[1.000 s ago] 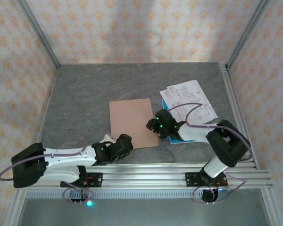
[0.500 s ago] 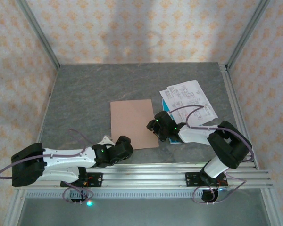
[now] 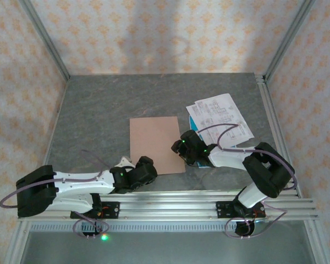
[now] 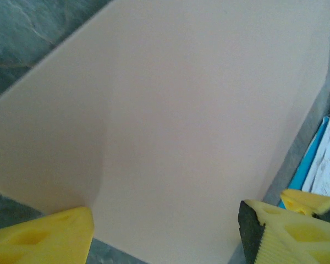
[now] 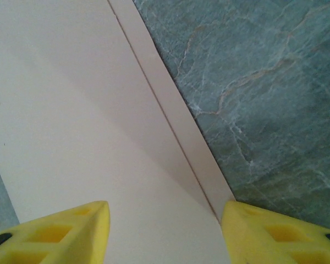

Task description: Put the files into the folder

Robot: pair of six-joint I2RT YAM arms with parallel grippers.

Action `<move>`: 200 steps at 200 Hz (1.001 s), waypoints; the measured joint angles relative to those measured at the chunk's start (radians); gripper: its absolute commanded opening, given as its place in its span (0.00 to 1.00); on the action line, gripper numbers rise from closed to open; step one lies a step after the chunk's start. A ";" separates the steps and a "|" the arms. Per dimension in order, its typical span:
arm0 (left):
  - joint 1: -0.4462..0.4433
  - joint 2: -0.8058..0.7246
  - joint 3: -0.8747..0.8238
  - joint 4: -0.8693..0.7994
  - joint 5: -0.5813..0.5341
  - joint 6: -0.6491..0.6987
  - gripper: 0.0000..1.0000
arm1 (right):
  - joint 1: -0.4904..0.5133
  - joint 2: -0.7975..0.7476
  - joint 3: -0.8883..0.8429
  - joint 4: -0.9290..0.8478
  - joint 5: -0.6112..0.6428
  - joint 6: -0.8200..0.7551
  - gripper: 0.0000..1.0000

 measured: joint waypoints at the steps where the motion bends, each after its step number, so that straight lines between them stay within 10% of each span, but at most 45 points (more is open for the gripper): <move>1: -0.001 0.000 0.002 -0.002 0.000 0.000 0.72 | 0.000 0.000 0.000 0.000 0.000 0.000 0.58; 200: -0.024 0.013 -0.106 0.110 -0.001 0.000 0.52 | 0.000 0.000 -0.002 0.001 0.002 0.003 0.59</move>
